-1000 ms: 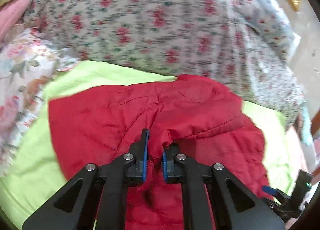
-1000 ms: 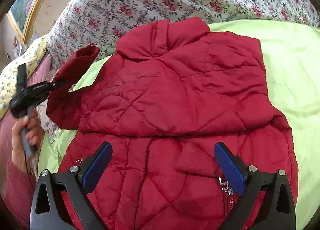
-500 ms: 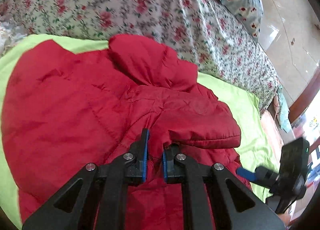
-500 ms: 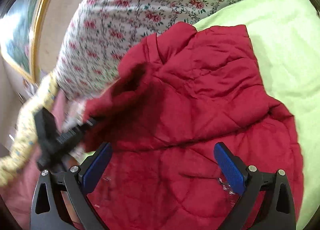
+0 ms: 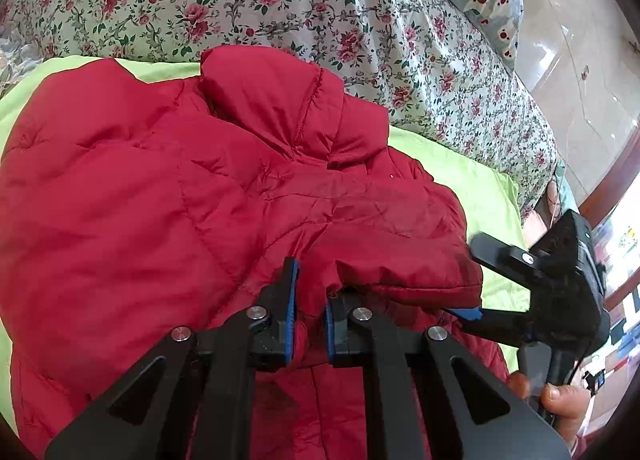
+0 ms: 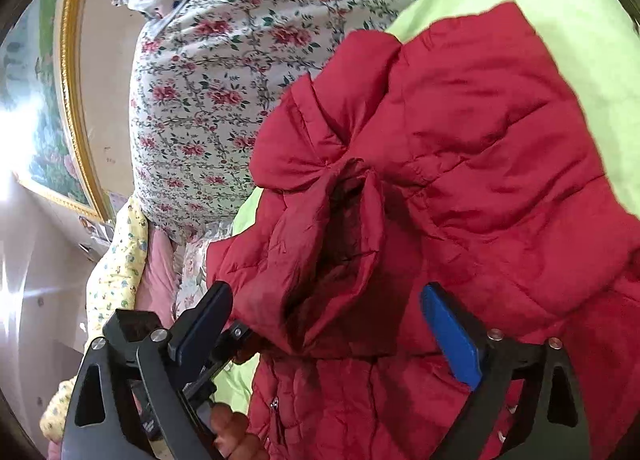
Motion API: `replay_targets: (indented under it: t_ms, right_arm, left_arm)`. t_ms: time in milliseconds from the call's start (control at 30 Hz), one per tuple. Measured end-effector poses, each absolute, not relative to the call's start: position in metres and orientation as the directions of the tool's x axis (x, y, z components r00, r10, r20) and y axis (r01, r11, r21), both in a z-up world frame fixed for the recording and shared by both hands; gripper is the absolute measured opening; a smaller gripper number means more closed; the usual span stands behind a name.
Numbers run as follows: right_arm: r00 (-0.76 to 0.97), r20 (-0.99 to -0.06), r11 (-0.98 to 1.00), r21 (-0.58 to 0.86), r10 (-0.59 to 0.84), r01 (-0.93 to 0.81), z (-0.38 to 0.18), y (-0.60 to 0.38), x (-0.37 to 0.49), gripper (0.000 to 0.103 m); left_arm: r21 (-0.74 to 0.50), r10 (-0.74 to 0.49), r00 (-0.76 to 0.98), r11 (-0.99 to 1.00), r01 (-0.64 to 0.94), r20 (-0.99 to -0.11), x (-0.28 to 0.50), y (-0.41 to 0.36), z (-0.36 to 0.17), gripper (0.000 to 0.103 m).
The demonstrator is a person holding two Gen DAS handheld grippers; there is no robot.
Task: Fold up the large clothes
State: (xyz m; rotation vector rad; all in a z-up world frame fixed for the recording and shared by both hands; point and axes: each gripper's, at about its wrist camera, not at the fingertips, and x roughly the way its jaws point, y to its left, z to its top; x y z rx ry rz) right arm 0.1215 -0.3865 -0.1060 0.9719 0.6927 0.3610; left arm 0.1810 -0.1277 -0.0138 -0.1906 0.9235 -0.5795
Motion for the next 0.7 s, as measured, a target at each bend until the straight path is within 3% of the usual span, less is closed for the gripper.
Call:
replay_targets:
  t_ms: [133,233,300,367,467,600,700]
  right_arm:
    - [0.726,-0.368,0.507,0.862,0.581,0.031,-0.114,-0.384,0.133,0.078]
    - [0.719,-0.368,0.497,0.867,0.59,0.036,-0.117,-0.383,0.14,0.053]
    - [0.716,-0.377,0.512,0.859,0.587,0.033,-0.116,-0.381,0.14,0.027]
    - [0.723,-0.385,0.53,0.847,0.573,0.031,-0.114,-0.381,0.139,0.019]
    - [0.734,-0.386,0.549,0.835,0.558,0.022,-0.11,-0.382,0.135,0.013]
    - [0.748,-0.406,0.604,0.797,0.525,0.009,-0.098,-0.38,0.129,0.009]
    - [0.772,-0.421,0.664,0.748,0.476,-0.001,-0.083,-0.381,0.12,0.009]
  left_arm:
    - [-0.396,-0.556,0.446,0.824,0.405,-0.702,0.18,-0.131,-0.016,0.009]
    - [-0.38,-0.541,0.435,0.831,0.406,-0.72,0.181,-0.133,-0.018,0.009]
    - [-0.367,-0.529,0.423,0.836,0.407,-0.736,0.181,-0.133,-0.019,0.015]
    - [-0.363,-0.524,0.398,0.835,0.413,-0.753,0.181,-0.132,-0.021,0.018]
    - [-0.36,-0.527,0.375,0.827,0.431,-0.763,0.174,-0.128,-0.018,0.029]
    - [-0.352,-0.526,0.373,0.825,0.443,-0.764,0.16,-0.121,-0.014,0.061]
    - [-0.338,-0.519,0.395,0.83,0.444,-0.758,0.153,-0.112,-0.009,0.067]
